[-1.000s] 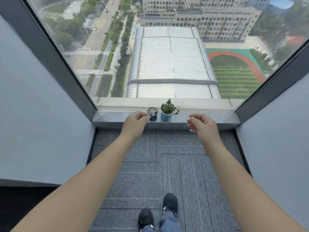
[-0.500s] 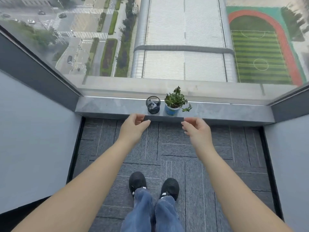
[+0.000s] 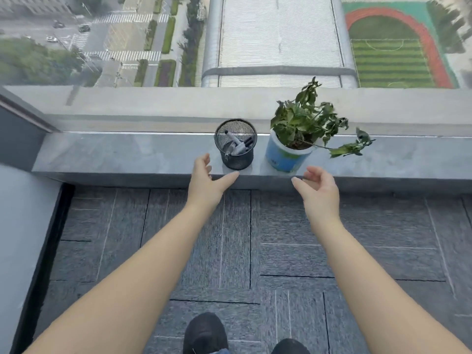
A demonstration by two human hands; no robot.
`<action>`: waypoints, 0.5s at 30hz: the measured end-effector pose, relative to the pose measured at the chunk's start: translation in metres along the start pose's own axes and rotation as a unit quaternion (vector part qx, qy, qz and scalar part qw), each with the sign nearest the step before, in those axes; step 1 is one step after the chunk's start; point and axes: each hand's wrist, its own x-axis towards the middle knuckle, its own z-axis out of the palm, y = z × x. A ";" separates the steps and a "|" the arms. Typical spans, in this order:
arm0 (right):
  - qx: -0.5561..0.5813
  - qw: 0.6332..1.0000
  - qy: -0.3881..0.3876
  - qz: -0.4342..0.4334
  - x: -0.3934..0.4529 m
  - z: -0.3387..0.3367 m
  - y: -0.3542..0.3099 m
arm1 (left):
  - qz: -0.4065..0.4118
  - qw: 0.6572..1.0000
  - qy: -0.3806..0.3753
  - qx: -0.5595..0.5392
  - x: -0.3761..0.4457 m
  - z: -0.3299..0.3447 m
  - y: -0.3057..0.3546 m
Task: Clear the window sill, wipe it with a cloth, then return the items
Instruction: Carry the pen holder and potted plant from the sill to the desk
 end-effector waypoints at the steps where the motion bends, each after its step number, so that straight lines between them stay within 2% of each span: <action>1: -0.004 1.000 0.008 -0.005 0.014 0.005 0.013 | 0.005 1.000 0.003 -0.013 0.013 0.008 -0.012; 7: 0.013 0.999 0.032 -0.034 0.092 0.024 0.060 | 0.037 0.996 -0.040 -0.069 0.084 0.038 -0.056; 11: 0.066 0.990 -0.007 -0.127 0.126 0.033 0.066 | 0.072 0.993 -0.044 -0.083 0.104 0.042 -0.058; 15: 0.046 0.985 0.009 -0.165 0.131 0.036 0.063 | 0.090 0.993 -0.034 -0.067 0.113 0.042 -0.057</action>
